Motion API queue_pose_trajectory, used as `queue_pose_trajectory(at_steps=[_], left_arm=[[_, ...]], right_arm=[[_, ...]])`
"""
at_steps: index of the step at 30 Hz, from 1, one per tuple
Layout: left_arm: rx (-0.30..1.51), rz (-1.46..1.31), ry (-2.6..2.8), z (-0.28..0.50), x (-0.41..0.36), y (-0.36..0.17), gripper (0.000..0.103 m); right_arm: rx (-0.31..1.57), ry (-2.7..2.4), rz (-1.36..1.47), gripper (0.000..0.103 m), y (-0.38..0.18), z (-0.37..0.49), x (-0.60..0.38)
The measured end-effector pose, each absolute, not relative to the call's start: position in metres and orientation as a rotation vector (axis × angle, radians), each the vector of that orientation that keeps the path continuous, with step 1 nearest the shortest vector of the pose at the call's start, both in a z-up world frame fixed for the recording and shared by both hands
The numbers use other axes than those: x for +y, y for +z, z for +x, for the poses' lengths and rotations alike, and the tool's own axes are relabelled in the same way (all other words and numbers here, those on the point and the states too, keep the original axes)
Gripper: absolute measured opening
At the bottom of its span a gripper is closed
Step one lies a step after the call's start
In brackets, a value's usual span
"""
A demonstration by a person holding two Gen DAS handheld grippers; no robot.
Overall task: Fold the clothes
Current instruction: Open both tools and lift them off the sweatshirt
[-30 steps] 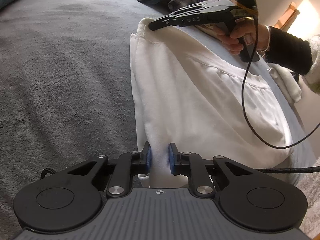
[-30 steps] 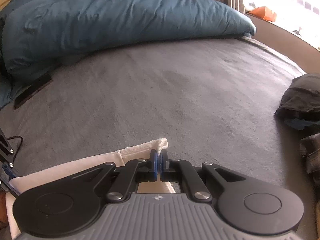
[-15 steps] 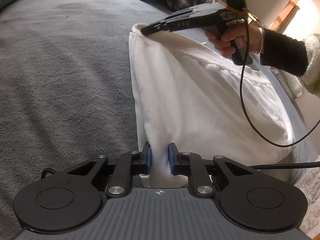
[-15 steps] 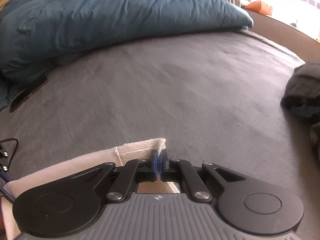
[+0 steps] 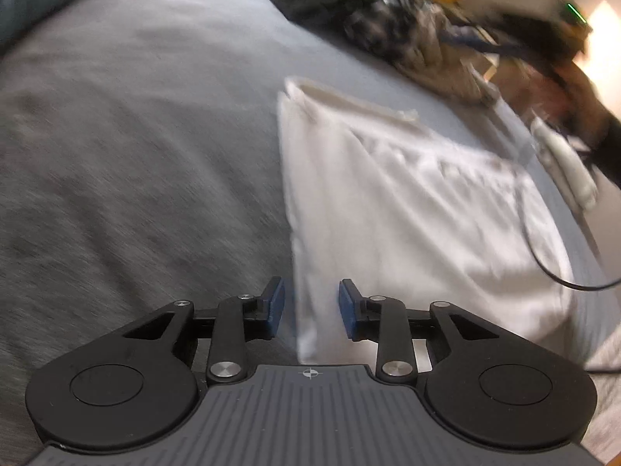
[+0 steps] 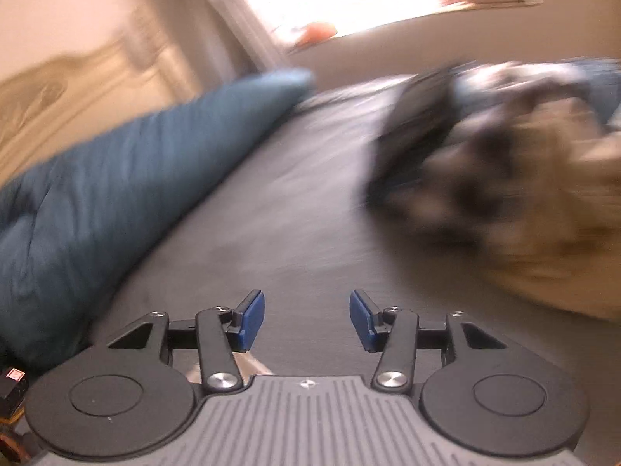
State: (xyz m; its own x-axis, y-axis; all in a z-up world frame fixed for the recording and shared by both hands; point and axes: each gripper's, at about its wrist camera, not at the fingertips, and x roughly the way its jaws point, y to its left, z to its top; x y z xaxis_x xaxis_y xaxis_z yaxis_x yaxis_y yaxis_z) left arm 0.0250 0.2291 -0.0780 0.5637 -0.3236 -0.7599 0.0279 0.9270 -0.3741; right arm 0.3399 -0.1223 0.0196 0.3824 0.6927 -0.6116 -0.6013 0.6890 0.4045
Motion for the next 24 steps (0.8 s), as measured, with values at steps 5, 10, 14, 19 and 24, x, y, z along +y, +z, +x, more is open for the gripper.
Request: queue_pose_trajectory(at_steps=[5,10,14,19,24], left_arm=[[0.901,-0.369,-0.176,0.051,0.234,-0.064,0.031],[0.881,-0.345,-0.1,0.09,0.211,-0.075,0.031],[0.897,-0.263,0.014,0.113,0.193,-0.09,0.031],[0.916,-0.226,0.111,0.126,0.183,-0.1,0.031],[0.919,-0.184,0.163,0.127,0.174,-0.105,0.033]], right_arm=[[0.777,0.496,0.167,0.053,0.048,0.282,-0.267],[0.856,0.346,0.176,0.046,0.004,0.228,-0.332],[0.901,0.345,0.109,0.046,-0.045,0.216,-0.328],[0.905,0.335,0.113,0.03,-0.079,0.223,-0.328],[0.856,0.294,0.221,0.011,-0.103,0.222,-0.342]])
